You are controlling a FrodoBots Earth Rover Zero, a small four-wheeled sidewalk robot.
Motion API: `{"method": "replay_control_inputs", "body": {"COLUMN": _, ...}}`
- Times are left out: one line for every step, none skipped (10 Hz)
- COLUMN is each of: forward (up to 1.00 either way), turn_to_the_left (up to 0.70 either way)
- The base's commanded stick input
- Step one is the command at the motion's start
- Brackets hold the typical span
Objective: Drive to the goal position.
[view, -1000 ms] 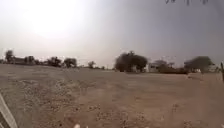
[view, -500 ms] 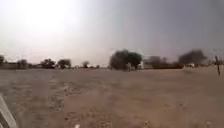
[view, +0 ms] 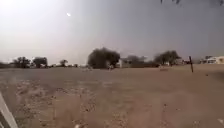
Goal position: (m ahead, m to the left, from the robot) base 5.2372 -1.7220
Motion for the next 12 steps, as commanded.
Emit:
{"method": "replay_control_inputs", "body": {"forward": 0.5, "turn_to_the_left": 0.0}}
{"method": "replay_control_inputs", "body": {"forward": 0.5, "turn_to_the_left": 0.0}}
{"method": "replay_control_inputs", "body": {"forward": 0.5, "turn_to_the_left": 0.0}}
{"method": "replay_control_inputs", "body": {"forward": 0.5, "turn_to_the_left": 0.0}}
{"method": "replay_control_inputs", "body": {"forward": 0.5, "turn_to_the_left": 0.0}}
{"method": "replay_control_inputs", "body": {"forward": 0.5, "turn_to_the_left": 0.0}}
{"method": "replay_control_inputs", "body": {"forward": 0.5, "turn_to_the_left": 0.0}}
{"method": "replay_control_inputs", "body": {"forward": 0.5, "turn_to_the_left": 0.0}}
{"method": "replay_control_inputs", "body": {"forward": 0.5, "turn_to_the_left": -0.05}}
{"method": "replay_control_inputs", "body": {"forward": 0.5, "turn_to_the_left": -0.16}}
{"method": "replay_control_inputs", "body": {"forward": 0.5, "turn_to_the_left": -0.5}}
{"method": "replay_control_inputs", "body": {"forward": 0.5, "turn_to_the_left": -0.5}}
